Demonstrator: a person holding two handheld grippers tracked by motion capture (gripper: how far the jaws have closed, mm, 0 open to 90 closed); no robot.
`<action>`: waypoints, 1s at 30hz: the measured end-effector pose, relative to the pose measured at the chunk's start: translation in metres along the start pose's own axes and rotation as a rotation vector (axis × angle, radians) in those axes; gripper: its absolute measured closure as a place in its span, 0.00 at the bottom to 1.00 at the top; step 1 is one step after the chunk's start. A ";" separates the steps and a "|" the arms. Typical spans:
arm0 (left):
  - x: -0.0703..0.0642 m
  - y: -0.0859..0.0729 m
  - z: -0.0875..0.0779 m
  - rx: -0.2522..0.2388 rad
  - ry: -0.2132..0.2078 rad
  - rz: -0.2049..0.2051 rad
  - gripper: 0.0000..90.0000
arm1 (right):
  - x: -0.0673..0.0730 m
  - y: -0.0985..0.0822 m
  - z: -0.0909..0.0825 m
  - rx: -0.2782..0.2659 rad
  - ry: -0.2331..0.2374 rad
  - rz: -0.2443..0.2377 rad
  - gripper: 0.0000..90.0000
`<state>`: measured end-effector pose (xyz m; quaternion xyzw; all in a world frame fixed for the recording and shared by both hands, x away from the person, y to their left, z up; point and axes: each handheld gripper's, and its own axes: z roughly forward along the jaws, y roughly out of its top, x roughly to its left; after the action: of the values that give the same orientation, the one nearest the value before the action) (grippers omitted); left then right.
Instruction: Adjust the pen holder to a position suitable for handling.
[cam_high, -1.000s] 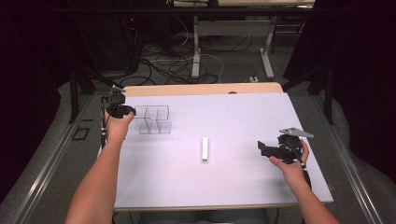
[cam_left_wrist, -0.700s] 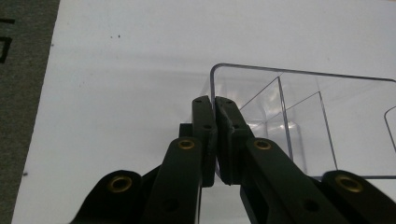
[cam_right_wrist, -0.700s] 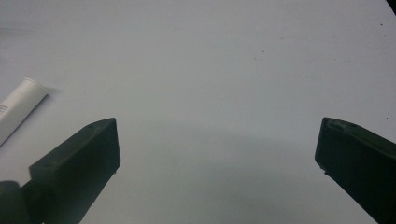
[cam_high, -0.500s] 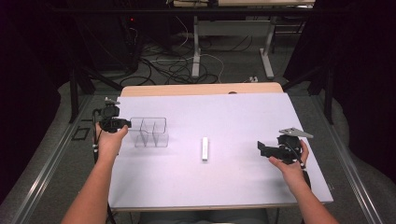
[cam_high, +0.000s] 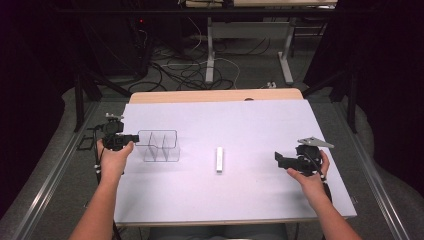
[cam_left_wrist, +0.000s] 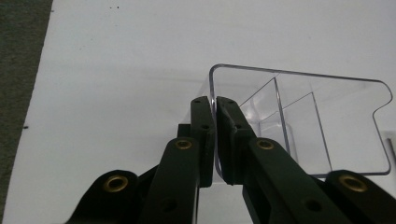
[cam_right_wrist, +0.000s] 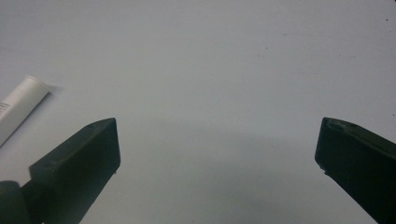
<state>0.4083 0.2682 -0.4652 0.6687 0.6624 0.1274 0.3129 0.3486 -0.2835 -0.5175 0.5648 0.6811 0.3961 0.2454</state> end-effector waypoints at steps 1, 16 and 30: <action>0.002 0.000 -0.001 -0.005 -0.021 -0.007 0.95 | 0.000 0.000 0.000 -0.002 -0.001 0.002 0.00; 0.014 -0.005 -0.014 -0.149 -0.025 0.018 0.93 | -0.001 0.001 -0.001 -0.011 -0.001 -0.002 0.00; 0.016 -0.015 0.008 -0.098 -0.018 0.033 1.00 | -0.001 0.001 -0.001 -0.006 0.000 -0.003 0.00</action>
<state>0.4027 0.2809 -0.4844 0.6644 0.6414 0.1587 0.3493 0.3488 -0.2849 -0.5168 0.5629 0.6807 0.3978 0.2480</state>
